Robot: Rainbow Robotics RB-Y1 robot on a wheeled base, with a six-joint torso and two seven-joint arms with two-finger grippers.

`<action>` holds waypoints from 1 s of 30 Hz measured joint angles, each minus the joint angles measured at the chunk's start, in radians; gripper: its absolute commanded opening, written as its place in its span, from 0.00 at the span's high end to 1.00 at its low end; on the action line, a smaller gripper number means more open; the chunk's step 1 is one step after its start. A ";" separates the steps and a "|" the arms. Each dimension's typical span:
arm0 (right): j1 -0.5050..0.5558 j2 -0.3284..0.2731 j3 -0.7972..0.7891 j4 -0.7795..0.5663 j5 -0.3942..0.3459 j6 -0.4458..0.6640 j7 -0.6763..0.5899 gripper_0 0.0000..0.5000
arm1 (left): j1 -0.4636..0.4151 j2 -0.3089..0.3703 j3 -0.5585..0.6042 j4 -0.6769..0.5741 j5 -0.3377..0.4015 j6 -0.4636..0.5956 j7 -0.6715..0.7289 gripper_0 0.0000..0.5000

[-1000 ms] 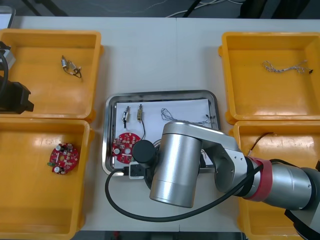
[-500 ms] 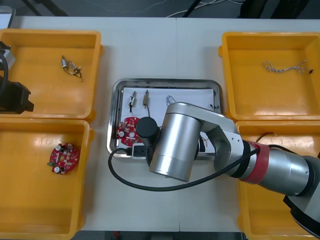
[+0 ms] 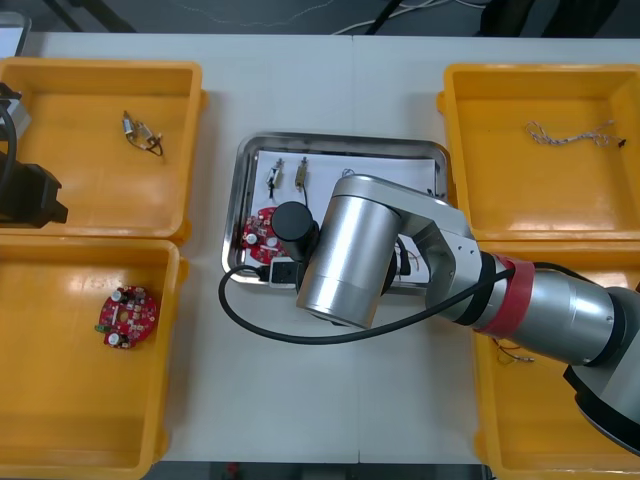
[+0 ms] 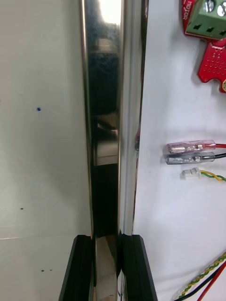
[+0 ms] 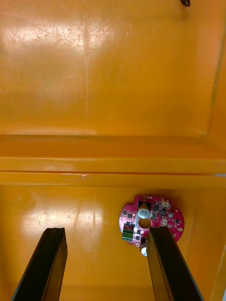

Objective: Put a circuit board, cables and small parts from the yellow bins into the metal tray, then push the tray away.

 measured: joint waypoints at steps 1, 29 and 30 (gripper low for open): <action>-0.004 0.000 0.000 0.005 0.000 -0.007 0.003 0.99 | 0.000 0.000 0.000 0.000 0.000 0.000 0.000 0.00; -0.083 -0.023 -0.001 0.120 0.000 -0.139 0.105 1.00 | 0.000 0.000 0.000 0.000 0.000 0.000 0.000 0.00; -0.086 -0.025 -0.001 0.123 0.000 -0.142 0.108 1.00 | 0.000 0.000 0.000 0.000 0.000 0.000 0.000 0.00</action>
